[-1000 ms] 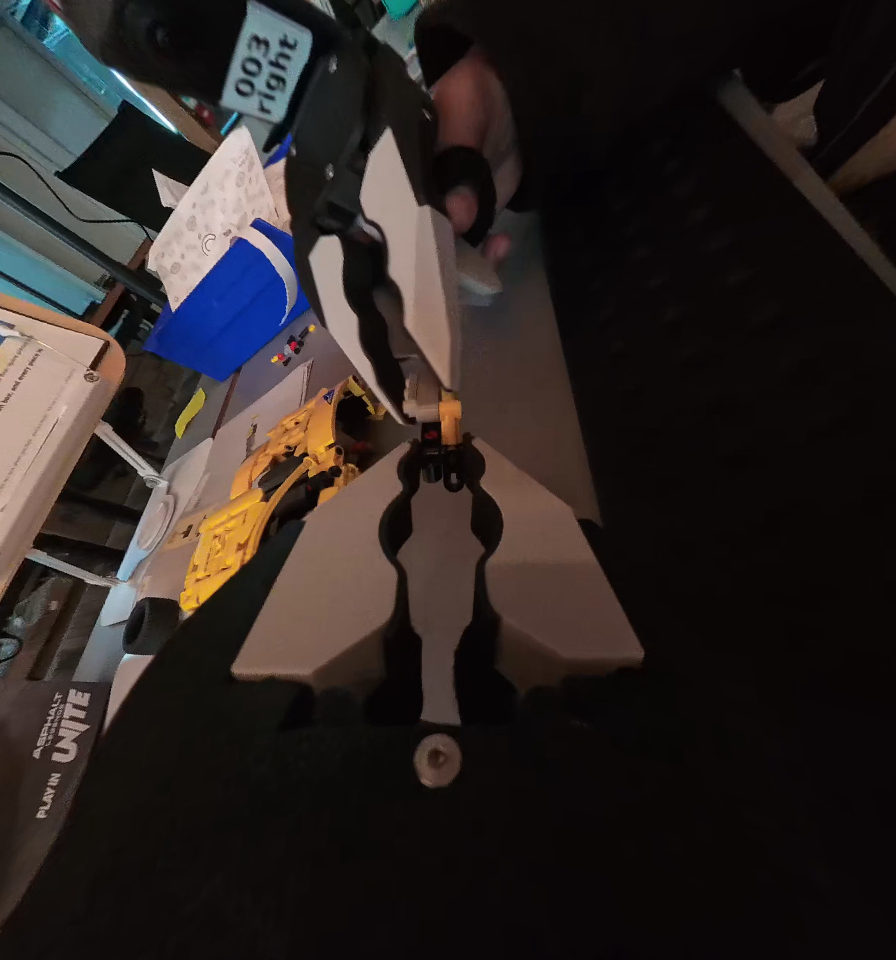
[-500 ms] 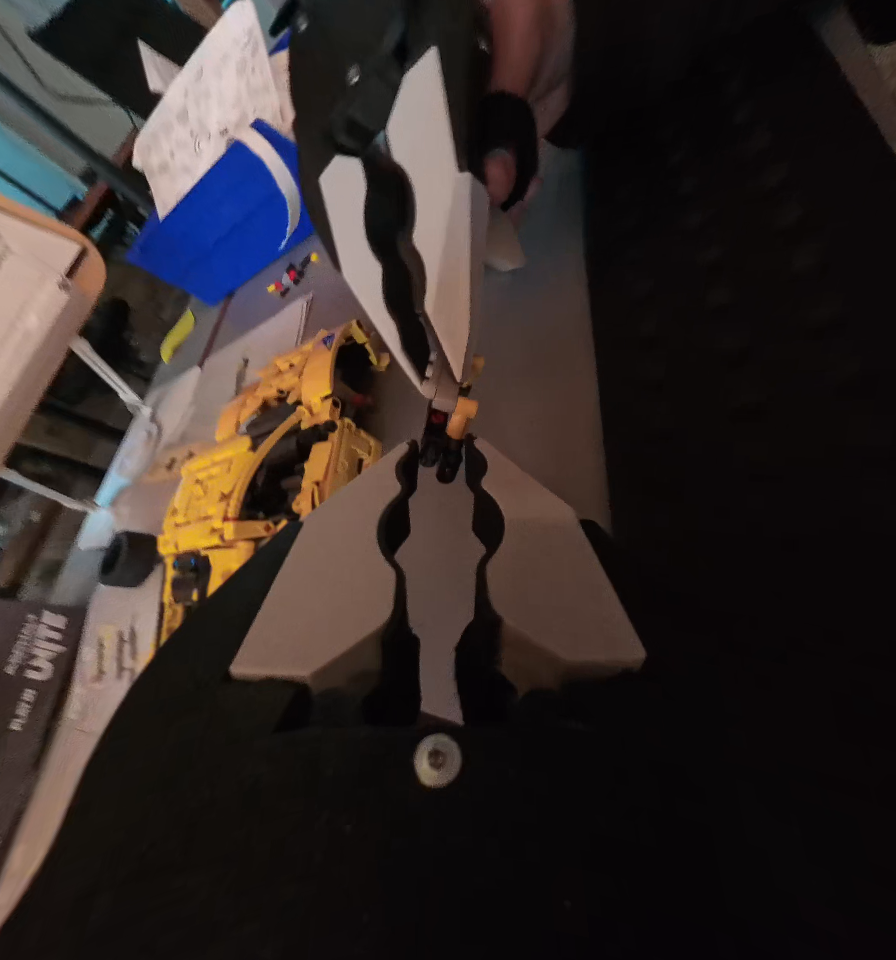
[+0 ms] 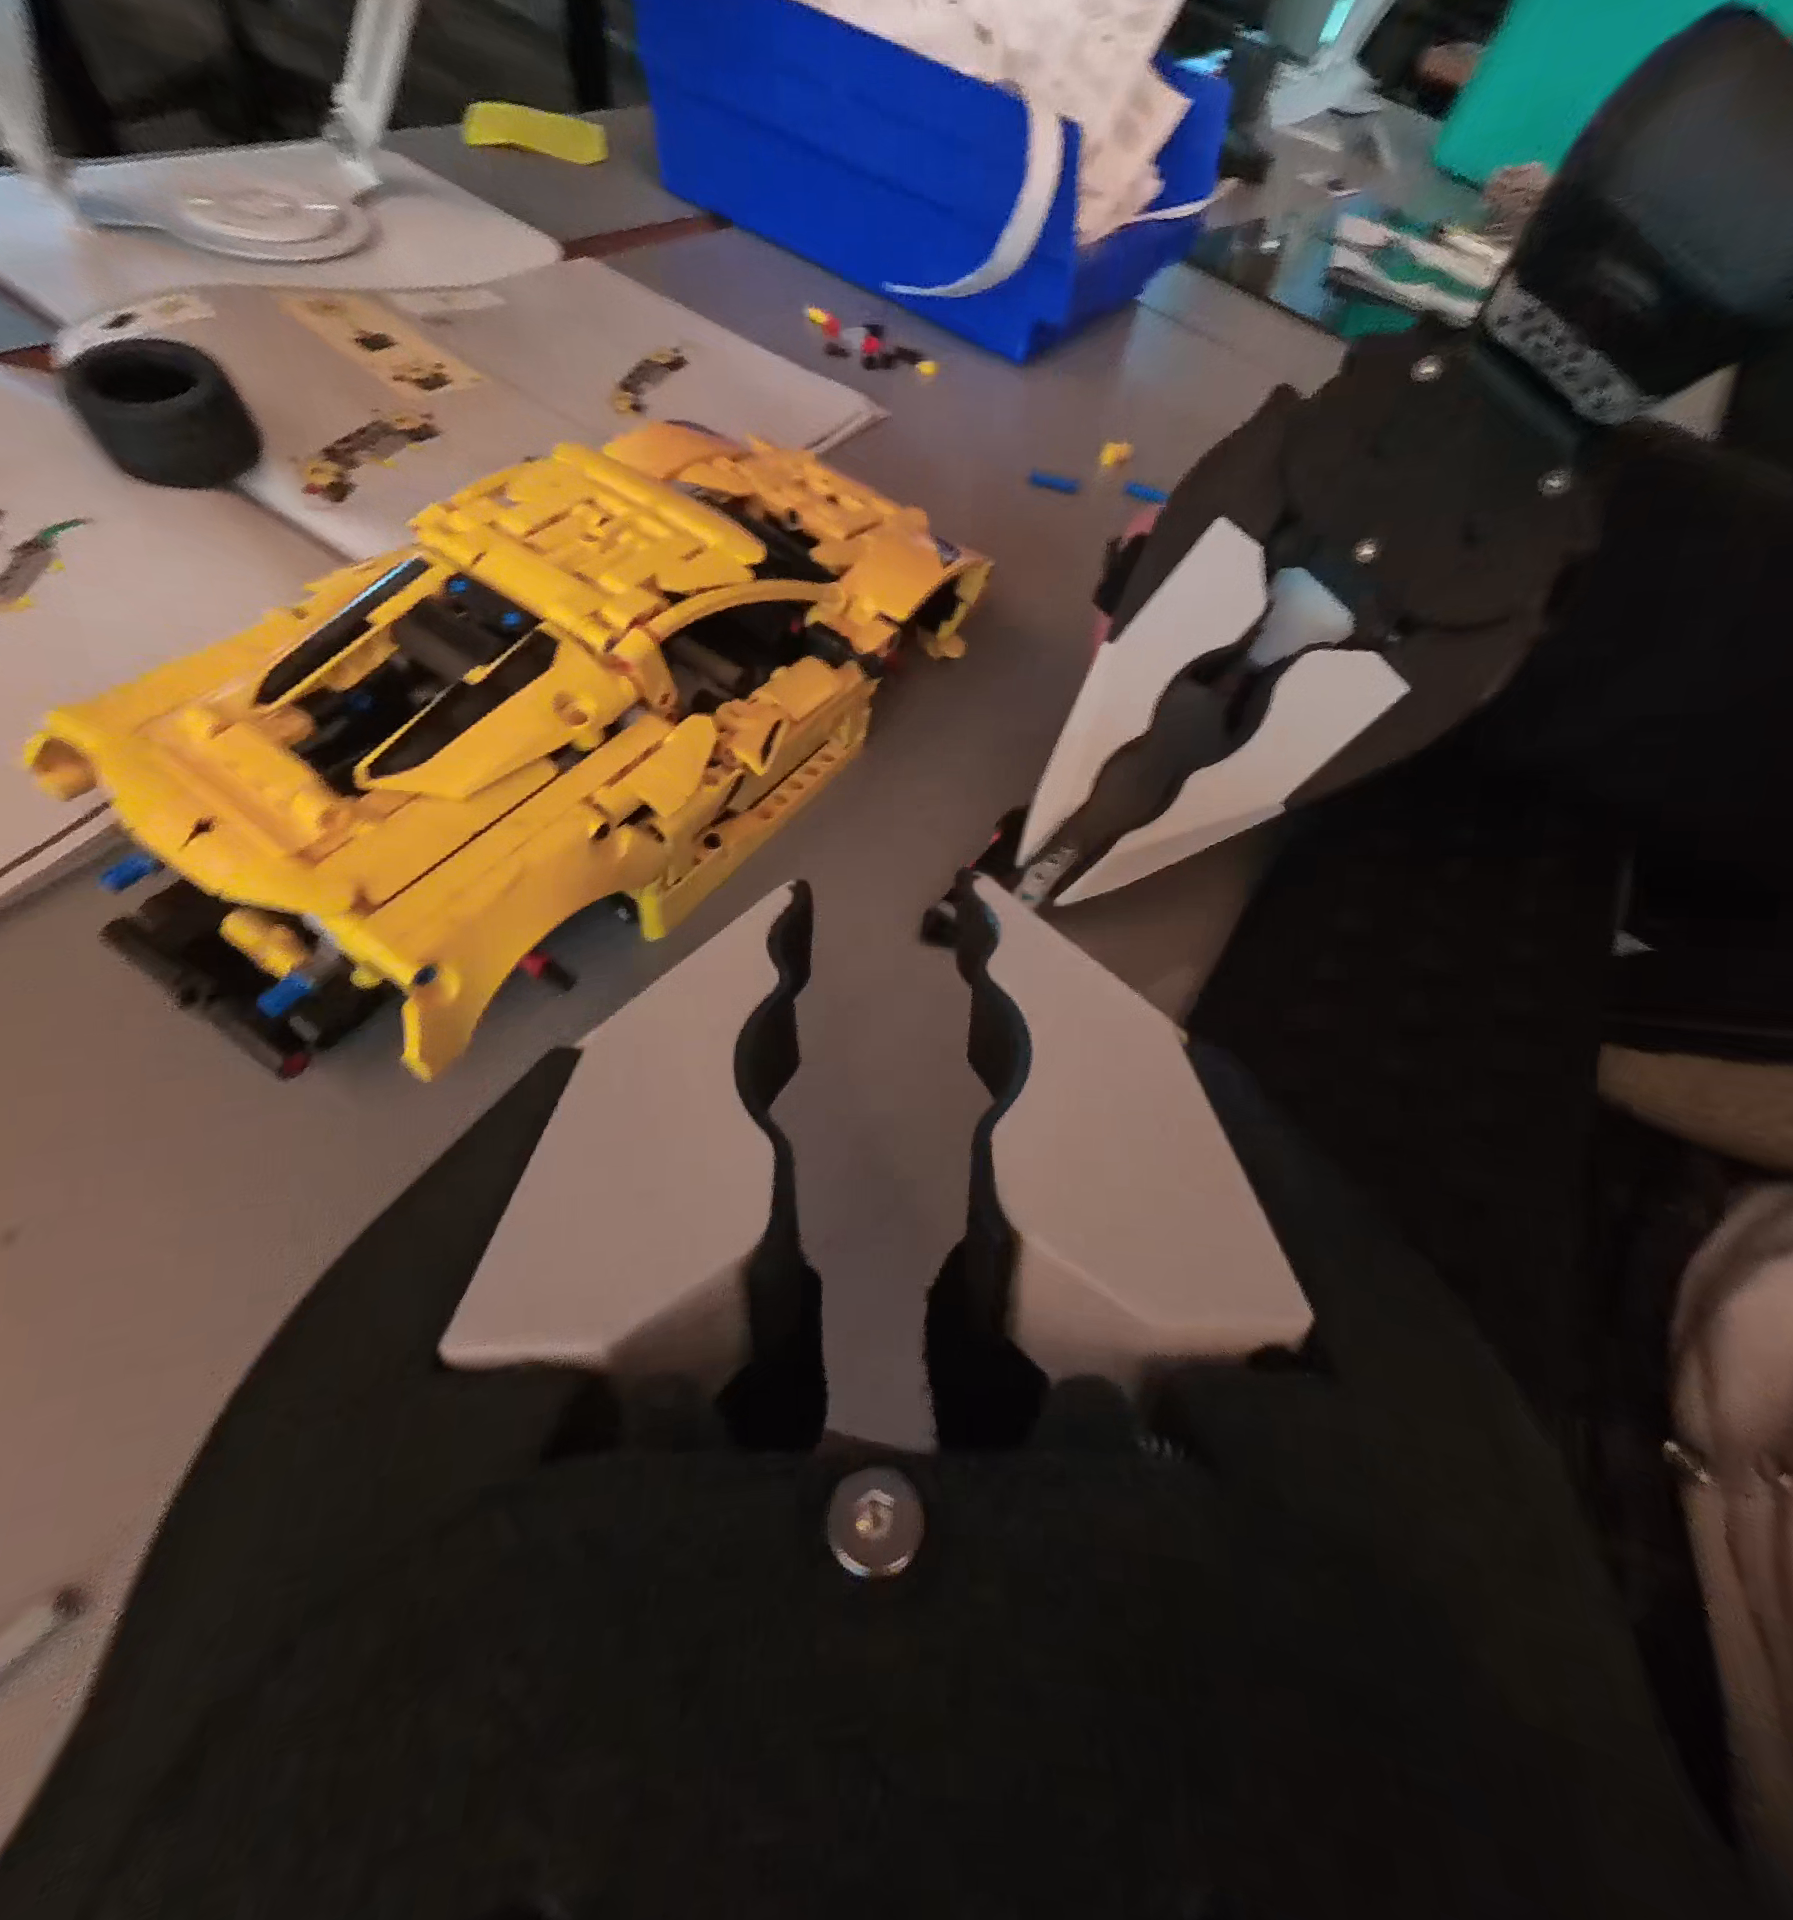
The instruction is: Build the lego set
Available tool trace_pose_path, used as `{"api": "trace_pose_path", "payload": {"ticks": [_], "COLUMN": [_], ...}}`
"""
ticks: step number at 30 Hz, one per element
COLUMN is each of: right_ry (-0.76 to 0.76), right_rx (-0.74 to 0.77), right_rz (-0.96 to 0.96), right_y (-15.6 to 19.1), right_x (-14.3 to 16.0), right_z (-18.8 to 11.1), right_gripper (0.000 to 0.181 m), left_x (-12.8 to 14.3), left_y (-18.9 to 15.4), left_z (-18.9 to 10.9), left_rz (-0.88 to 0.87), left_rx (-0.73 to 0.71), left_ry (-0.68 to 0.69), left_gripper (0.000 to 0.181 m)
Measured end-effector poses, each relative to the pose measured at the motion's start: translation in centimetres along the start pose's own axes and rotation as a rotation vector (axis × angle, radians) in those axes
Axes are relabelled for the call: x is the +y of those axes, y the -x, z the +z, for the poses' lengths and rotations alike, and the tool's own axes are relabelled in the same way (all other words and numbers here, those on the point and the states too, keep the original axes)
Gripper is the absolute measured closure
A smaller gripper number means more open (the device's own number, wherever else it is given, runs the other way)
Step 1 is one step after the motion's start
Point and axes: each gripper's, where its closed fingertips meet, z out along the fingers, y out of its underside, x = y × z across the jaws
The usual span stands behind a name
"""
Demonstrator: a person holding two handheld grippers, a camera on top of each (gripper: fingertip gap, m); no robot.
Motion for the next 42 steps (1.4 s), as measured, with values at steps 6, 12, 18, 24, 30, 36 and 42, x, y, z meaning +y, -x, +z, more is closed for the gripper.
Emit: {"api": "trace_pose_path", "payload": {"ticks": [6,12,18,24,30,36,42], "right_ry": [-0.01,-0.043,-0.176,-0.255,-0.29,-0.304,-0.295], "right_rx": [-0.006,-0.021,0.046,0.247,0.335,0.31,0.36], "right_rz": [0.03,0.06,0.219,0.39,0.444,0.47,0.501], "right_y": [0.0,0.1,-1.9,-5.1,-7.4,-7.4,-8.6], "right_x": [0.2,-0.3,-2.6,0.0,0.2,0.1,0.7], "right_z": [0.1,-0.2,-3.2,-5.3,-6.4,-6.4,-6.7], "right_gripper": [0.174,0.171,0.162,0.152,0.156,0.16,0.16], "left_x": [0.1,0.9,0.2,-0.2,-0.1,-0.1,-0.9], "left_y": [1.6,2.5,3.0,3.5,3.7,4.1,4.7], "left_z": [-0.6,-0.2,-0.9,-1.3,-1.1,-1.0,-1.5], "left_rz": [-0.085,-0.222,-0.224,-0.224,-0.25,-0.283,-0.291], "left_rx": [-0.1,-0.058,-0.085,-0.115,-0.095,-0.092,-0.121], "left_ry": [-0.046,-0.01,-0.069,-0.096,-0.091,-0.099,-0.145], "left_gripper": [0.153,0.152,0.153,0.155,0.157,0.157,0.157]}}
